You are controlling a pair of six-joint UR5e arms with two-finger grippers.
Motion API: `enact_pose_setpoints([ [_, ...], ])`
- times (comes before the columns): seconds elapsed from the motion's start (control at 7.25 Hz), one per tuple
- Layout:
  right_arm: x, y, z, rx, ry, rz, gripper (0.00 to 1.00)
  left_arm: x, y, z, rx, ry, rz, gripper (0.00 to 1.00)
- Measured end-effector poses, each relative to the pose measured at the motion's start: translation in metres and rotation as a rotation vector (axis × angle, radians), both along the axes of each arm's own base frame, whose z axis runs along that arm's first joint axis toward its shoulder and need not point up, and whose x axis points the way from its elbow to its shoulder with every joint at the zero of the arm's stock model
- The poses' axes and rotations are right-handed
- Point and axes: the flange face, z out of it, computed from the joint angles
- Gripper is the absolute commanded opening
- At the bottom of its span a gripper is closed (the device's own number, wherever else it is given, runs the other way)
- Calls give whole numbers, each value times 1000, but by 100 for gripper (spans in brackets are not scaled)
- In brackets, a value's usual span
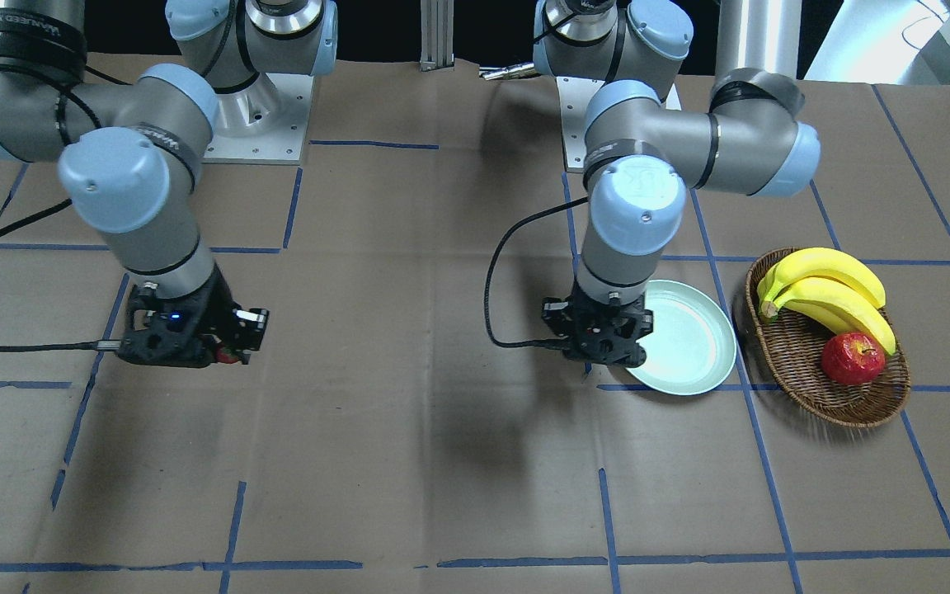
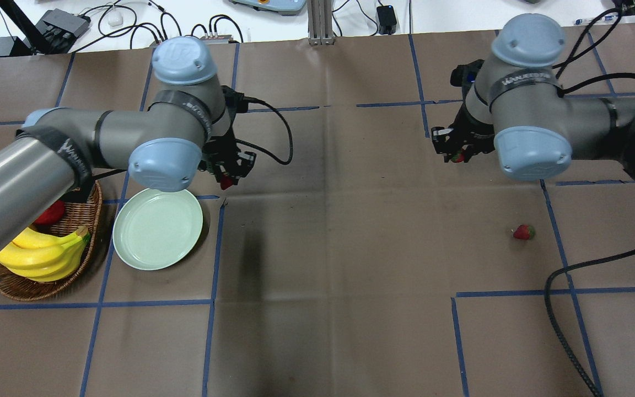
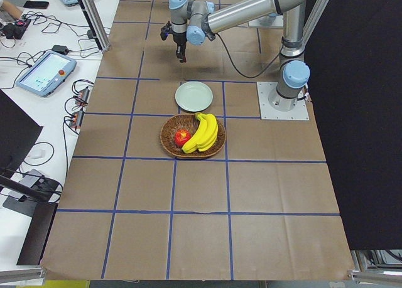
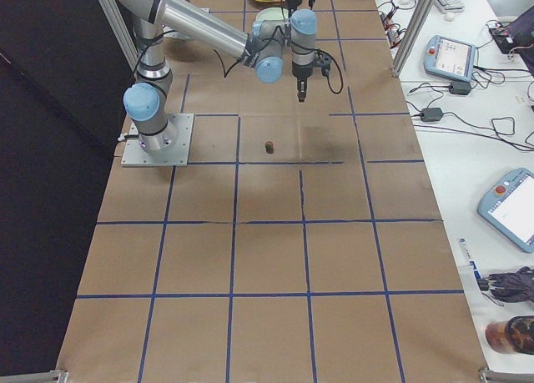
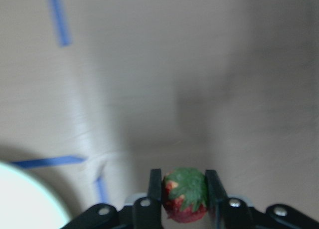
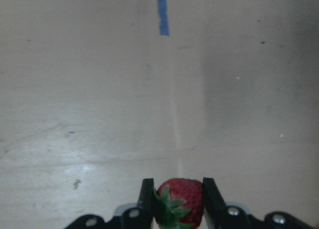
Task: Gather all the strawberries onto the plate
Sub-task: 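Drop the strawberry onto the plate with left gripper while right sets its strawberry down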
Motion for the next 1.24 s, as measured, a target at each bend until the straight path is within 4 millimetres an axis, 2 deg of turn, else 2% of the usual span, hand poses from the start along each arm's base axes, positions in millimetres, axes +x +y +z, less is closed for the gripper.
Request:
enact_pose_setpoints([
  [0.28, 95, 8, -14, 6, -21, -49, 21, 82, 35, -26, 17, -11, -40, 0],
  [0.41, 133, 6, -29, 5, -30, -58, 21, 109, 47, -45, 2, -13, -46, 1],
  [0.55, 158, 1, -47, -1, -37, -62, 21, 125, 54, -58, -8, -16, -53, 9],
  [0.69, 179, -6, -66, -12, -45, -62, 22, 135, 56, -65, -11, -17, -58, 44],
  [0.83, 196, -12, -80, -21, -52, -60, 24, 141, 57, -67, -11, -18, -58, 89],
  [0.97, 211, -16, -90, -22, -55, -59, 47, 144, 56, -68, -11, -19, -55, 90],
  [1.1, 223, -18, -99, -19, -55, -60, 99, 145, 56, -68, -12, -19, -50, 92],
  [1.24, 230, -19, -103, -17, -52, -60, 100, 145, 55, -67, -15, -20, -47, 93],
])
